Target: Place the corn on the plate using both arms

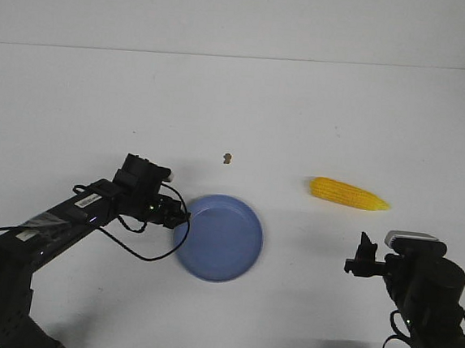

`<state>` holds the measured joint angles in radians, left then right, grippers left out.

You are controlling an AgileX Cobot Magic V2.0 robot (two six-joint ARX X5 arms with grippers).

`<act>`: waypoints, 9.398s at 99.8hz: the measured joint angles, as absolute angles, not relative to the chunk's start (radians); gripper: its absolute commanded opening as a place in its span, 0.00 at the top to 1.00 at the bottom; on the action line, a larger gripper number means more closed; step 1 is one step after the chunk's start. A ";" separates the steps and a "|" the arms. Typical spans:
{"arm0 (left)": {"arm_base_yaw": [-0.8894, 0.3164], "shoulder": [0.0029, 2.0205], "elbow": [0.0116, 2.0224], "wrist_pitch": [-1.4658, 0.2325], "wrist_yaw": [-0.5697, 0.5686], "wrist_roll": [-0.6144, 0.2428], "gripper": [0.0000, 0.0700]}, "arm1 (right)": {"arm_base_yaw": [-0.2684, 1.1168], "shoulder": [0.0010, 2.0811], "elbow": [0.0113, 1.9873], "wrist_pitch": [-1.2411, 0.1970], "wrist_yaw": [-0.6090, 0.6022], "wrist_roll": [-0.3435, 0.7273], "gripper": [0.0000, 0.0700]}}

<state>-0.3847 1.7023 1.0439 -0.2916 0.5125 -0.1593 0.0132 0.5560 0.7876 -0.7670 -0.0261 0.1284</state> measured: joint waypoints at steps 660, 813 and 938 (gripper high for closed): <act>-0.049 1.178 1.044 -0.409 0.206 0.060 0.26 | 0.064 0.939 1.095 -0.541 -0.127 -0.057 0.28; -0.050 0.504 0.624 -0.247 0.153 -0.018 0.99 | -0.027 0.284 0.534 -0.361 -0.048 -0.029 1.00; -0.050 0.485 0.624 -0.237 0.152 -0.016 0.98 | -0.027 0.284 0.533 -0.361 -0.048 -0.029 1.00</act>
